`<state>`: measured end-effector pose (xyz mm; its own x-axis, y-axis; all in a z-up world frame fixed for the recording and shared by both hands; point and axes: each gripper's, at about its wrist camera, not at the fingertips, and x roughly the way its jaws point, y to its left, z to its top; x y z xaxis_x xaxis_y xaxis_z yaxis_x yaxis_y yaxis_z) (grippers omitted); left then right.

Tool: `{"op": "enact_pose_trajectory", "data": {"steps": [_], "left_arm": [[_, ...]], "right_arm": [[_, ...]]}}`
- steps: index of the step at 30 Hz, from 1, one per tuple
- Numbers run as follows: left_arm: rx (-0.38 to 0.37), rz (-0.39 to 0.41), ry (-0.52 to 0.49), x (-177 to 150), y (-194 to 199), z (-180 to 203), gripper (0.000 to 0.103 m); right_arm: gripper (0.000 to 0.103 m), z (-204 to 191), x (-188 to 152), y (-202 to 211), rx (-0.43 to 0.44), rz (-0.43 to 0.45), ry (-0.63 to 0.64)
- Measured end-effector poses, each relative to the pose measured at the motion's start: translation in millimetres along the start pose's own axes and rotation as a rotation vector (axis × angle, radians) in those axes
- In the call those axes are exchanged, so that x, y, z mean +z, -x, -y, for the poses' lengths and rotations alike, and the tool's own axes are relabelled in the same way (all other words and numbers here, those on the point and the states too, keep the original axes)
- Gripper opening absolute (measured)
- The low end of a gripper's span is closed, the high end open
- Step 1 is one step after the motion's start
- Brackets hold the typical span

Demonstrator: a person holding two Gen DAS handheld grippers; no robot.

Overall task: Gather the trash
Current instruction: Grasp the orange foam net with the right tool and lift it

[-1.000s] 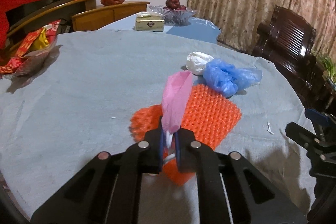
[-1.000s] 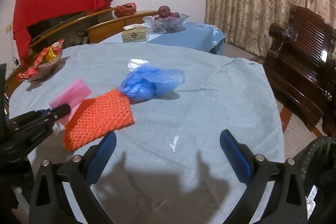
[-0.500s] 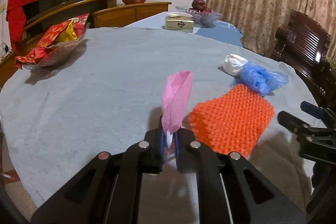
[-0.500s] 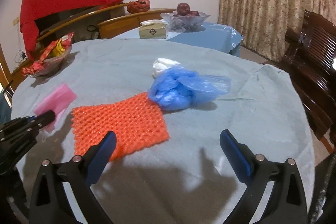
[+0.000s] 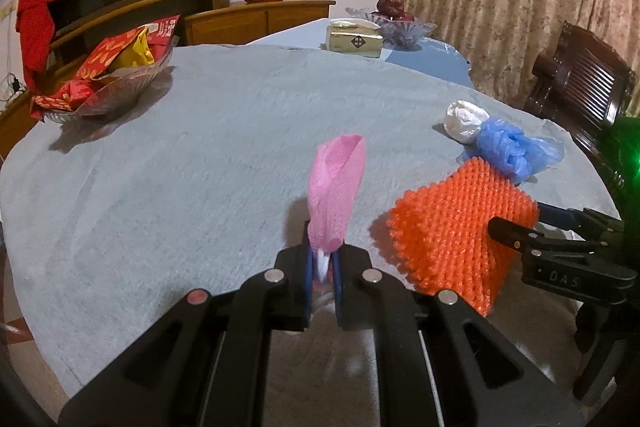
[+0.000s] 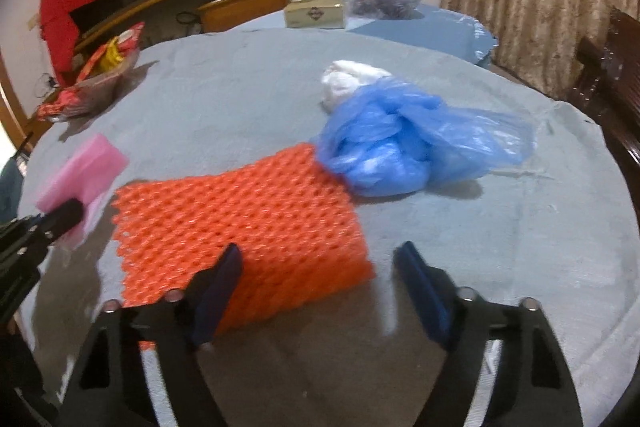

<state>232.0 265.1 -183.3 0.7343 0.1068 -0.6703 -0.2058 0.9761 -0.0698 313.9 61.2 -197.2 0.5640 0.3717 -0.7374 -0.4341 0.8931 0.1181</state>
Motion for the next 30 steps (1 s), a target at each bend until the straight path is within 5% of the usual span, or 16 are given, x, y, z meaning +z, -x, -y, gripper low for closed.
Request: {"op": "enact_pose_trajectory", "data": {"steps": [3, 8, 30], "left_arm": [[-0.001, -0.003, 0.002, -1, 0, 0, 0.007], [0.002, 0.000, -0.006, -1, 6, 2, 0.007], [-0.047, 0.047, -0.032, -3, 68, 37, 0.007]], "right_arm": [[0.042, -4, -1, 2, 0.051, -0.002, 0.013], [0.028, -14, -4, 9, 0.094, -0.003, 0.045], [0.026, -10, -20, 107, 0.088, 0.115, 0.027]]}}
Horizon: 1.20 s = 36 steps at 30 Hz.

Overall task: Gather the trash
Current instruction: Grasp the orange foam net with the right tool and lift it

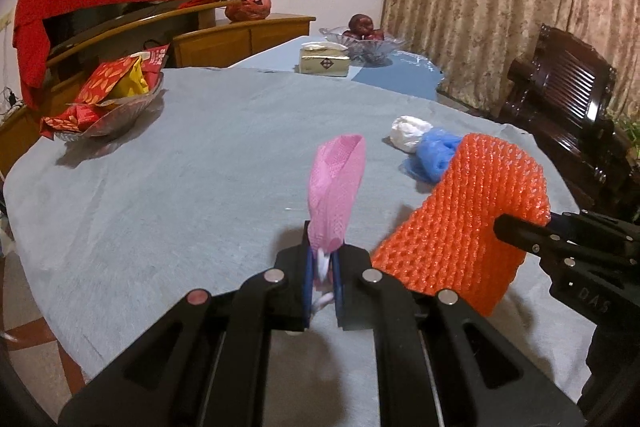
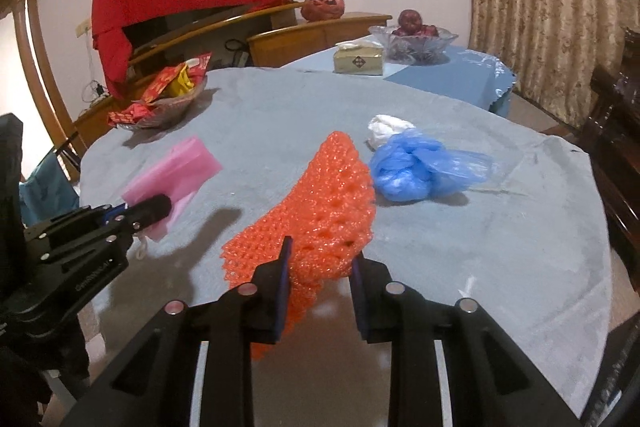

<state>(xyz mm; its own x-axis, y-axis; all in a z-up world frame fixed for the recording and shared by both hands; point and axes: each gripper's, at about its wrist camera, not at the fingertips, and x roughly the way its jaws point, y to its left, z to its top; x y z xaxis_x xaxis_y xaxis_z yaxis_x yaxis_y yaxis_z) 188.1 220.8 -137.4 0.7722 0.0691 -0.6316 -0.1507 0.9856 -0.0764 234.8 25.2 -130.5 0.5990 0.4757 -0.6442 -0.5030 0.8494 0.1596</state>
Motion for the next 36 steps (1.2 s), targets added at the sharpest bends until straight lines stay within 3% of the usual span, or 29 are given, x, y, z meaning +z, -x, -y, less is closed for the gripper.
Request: {"op": "enact_pose_trajectory", "data": {"steps": [36], "left_arm": [[-0.199, 0.072, -0.132, 4, 72, 121, 0.007]], "right_arm": [[0.026, 75, -29, 157, -0.208, 0.134, -0.106]]}}
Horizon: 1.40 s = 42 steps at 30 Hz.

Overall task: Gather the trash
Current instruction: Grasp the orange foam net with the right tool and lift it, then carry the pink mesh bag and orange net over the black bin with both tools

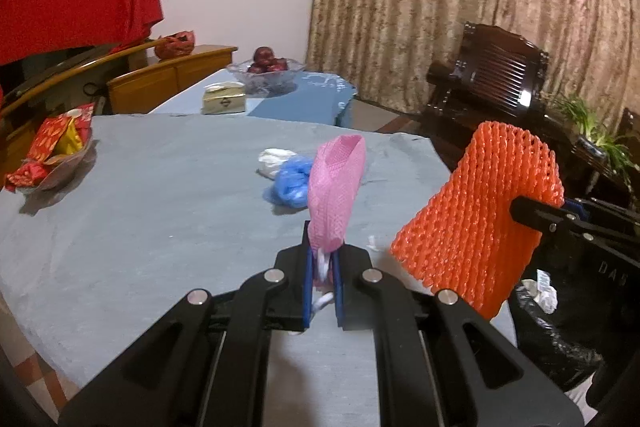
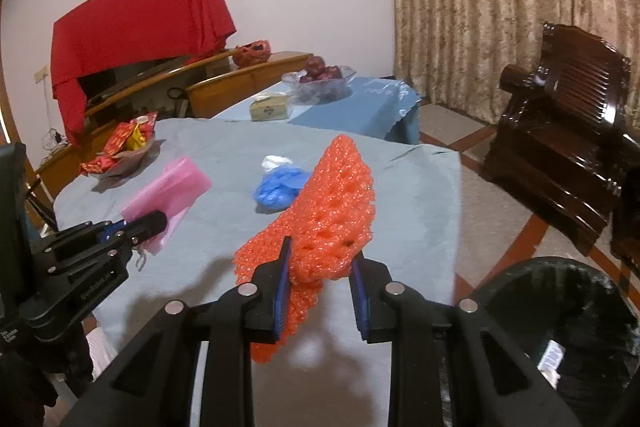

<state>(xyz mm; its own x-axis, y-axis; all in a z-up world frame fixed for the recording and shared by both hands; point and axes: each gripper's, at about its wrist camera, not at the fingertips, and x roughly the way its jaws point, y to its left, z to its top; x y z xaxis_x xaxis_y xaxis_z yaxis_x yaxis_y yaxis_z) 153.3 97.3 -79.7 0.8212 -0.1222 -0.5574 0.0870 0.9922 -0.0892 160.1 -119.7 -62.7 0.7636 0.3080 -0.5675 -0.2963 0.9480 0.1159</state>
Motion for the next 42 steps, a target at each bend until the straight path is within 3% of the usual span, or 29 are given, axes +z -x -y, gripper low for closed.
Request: {"op": "enact_pose_trajectory", "data": {"steps": [16, 20, 24, 32, 37, 42], "left_arm": [[-0.160, 0.010, -0.093, 3, 0, 89, 0.007], [-0.183, 0.004, -0.096, 2, -1, 97, 0.007], [-0.142, 0.004, -0.089, -1, -1, 82, 0.007], [0.028, -0.020, -0.052, -12, -10, 14, 0.007], [0.083, -0.045, -0.019, -21, -28, -17, 0.007], [0.097, -0.085, -0.009, -30, -54, -28, 0.007]], "right_arm": [[0.026, 78, -19, 68, -0.154, 0.042, -0.087], [0.026, 88, -21, 66, -0.121, 0.032, -0.129], [0.026, 83, -21, 44, -0.031, -0.001, -0.155], [0.026, 36, -15, -36, 0.154, -0.086, -0.136], [0.026, 12, -19, -79, 0.168, -0.141, -0.082], [0.026, 11, -27, -110, 0.157, -0.200, -0.083]]}}
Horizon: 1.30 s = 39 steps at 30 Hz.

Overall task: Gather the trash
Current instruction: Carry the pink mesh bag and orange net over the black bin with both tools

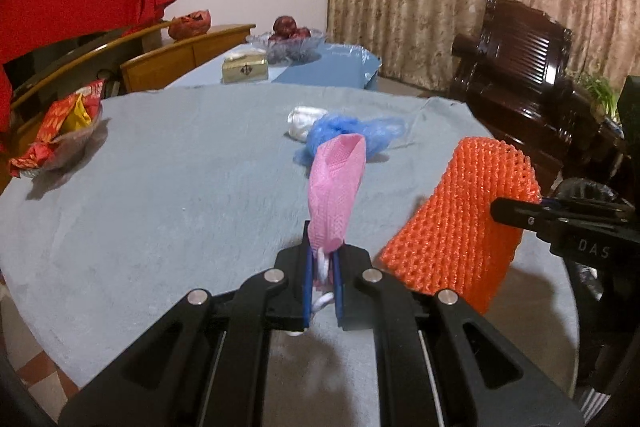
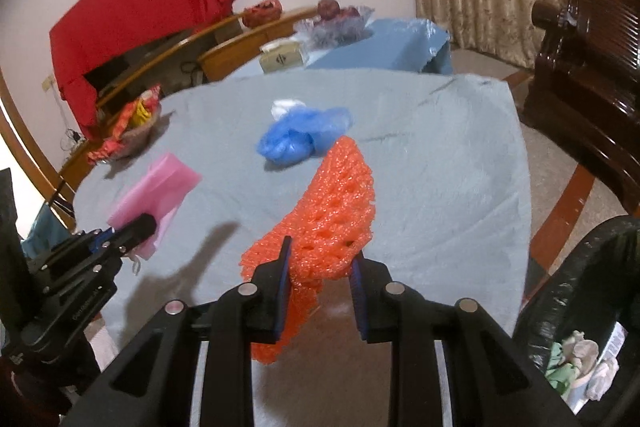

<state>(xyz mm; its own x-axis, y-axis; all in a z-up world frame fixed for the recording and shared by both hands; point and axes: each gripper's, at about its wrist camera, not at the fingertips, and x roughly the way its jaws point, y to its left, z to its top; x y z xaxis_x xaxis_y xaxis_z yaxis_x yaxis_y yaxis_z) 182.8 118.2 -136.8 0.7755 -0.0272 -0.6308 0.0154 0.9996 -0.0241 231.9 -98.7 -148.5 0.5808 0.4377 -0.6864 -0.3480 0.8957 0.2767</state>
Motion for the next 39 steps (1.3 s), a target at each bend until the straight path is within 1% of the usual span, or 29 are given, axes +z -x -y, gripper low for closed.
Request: {"op": "enact_pose_trajectory", "data": {"steps": [2, 6, 13, 17, 22, 25, 31, 36, 39], "left_arm": [[0.000, -0.019, 0.001, -1, -11, -2, 0.007], [-0.003, -0.048, 0.010, -6, -26, -3, 0.007], [-0.009, -0.048, 0.011, -6, -27, -1, 0.007], [-0.012, -0.045, 0.016, -7, -23, 0, 0.007], [-0.019, -0.028, 0.018, -5, -12, 3, 0.007], [-0.020, -0.020, 0.015, -3, -5, 6, 0.007], [-0.048, 0.008, 0.003, 4, 13, 18, 0.007], [-0.090, 0.030, -0.024, 11, 27, 41, 0.007], [-0.119, 0.047, -0.043, 16, 32, 57, 0.007]], "right_arm": [[0.026, 5, 0, -9, -0.012, -0.019, -0.009], [0.026, 12, -3, -15, -0.020, -0.040, -0.015], [0.026, 8, -4, -15, -0.030, -0.038, 0.013], [0.026, 4, -3, -10, -0.032, -0.022, 0.026], [0.026, -10, -1, 12, -0.057, 0.037, 0.082], [0.026, -14, 0, 24, -0.062, 0.059, 0.090], [0.026, -18, -2, 66, -0.088, 0.138, 0.111], [0.026, -5, -6, 98, -0.106, 0.173, 0.094], [0.026, 12, -10, 117, -0.119, 0.186, 0.049]]}}
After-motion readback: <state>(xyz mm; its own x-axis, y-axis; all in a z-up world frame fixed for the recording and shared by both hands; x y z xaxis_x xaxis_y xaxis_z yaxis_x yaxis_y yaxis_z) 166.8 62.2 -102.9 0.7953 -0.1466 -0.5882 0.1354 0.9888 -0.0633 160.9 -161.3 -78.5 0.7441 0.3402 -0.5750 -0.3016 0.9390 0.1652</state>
